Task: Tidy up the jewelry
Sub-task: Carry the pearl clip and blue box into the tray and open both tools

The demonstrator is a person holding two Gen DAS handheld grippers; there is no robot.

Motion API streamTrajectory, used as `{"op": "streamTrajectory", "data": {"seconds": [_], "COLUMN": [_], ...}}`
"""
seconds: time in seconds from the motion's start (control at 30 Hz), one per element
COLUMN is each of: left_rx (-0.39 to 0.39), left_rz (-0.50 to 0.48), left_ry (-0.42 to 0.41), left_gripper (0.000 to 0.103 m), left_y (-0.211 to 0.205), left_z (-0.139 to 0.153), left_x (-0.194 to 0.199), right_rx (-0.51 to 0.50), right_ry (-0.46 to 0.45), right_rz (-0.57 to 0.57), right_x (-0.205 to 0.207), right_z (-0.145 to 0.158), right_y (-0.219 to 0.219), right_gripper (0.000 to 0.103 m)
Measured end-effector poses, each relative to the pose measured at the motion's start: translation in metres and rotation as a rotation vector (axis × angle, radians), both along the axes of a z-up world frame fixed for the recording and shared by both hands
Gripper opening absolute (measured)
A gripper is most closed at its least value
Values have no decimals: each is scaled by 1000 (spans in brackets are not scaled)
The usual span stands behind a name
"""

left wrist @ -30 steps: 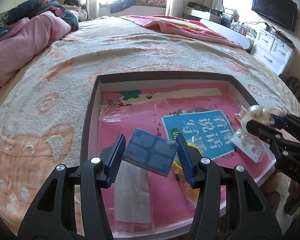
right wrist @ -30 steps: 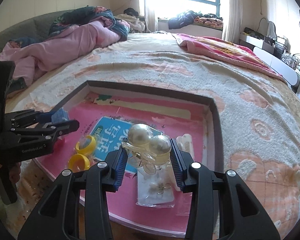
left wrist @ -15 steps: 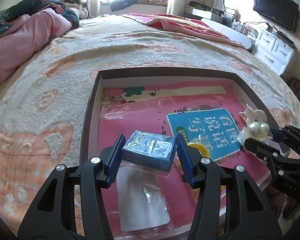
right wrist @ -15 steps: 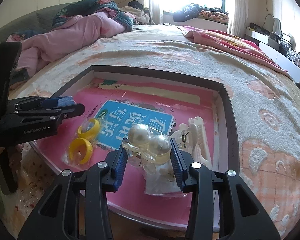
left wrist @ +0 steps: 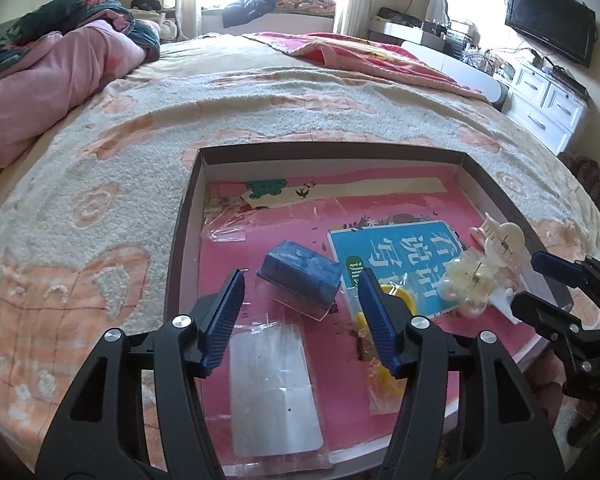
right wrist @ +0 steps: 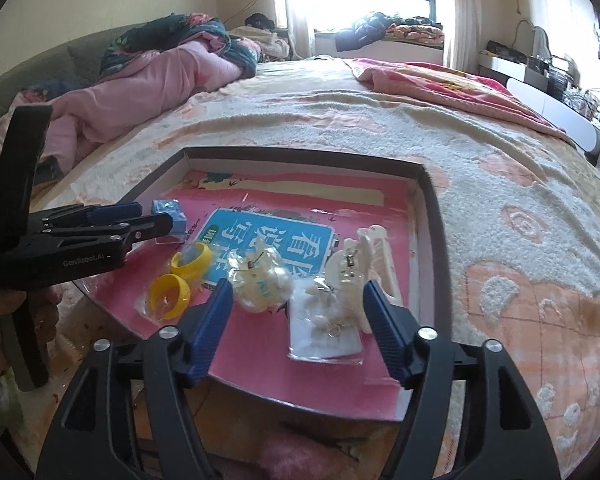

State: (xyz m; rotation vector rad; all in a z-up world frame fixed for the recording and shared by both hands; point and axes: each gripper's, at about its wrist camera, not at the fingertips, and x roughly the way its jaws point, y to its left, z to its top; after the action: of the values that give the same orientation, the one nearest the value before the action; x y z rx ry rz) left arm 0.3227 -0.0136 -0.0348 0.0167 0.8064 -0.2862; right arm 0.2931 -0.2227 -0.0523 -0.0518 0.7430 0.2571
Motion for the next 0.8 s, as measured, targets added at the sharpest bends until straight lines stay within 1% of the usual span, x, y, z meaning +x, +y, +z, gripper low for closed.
{"op": "streamTrajectory", "data": {"seconds": [0.07, 0.2, 0.27, 0.33, 0.43, 0.53, 0.8], "left_rx": [-4, -21, -30, -38, -55, -59, -78], "left_rz": [3, 17, 25, 32, 42, 53, 70], "left_ry": [-5, -25, -37, -47, -61, -80, -128], "left_gripper": [55, 65, 69, 77, 87, 91, 92], "left_y": [0, 4, 6, 7, 9, 10, 17], "left_z": [3, 11, 16, 20, 27, 34, 52], "left_x": [-1, -5, -8, -10, -17, -24, -45], "right_rx": [3, 20, 33, 43, 50, 47, 46], "right_ry": [-8, -22, -32, -41, -53, -62, -92], "right_rz": [-13, -37, -52, -62, -75, -82, -85], "right_x": [-4, -8, -9, -11, -14, -18, -29], "right_z": [2, 7, 11, 14, 18, 21, 30], "right_y": [-4, -12, -18, -22, -26, -29, -29], "right_gripper": [71, 81, 83, 86, 88, 89, 90]}}
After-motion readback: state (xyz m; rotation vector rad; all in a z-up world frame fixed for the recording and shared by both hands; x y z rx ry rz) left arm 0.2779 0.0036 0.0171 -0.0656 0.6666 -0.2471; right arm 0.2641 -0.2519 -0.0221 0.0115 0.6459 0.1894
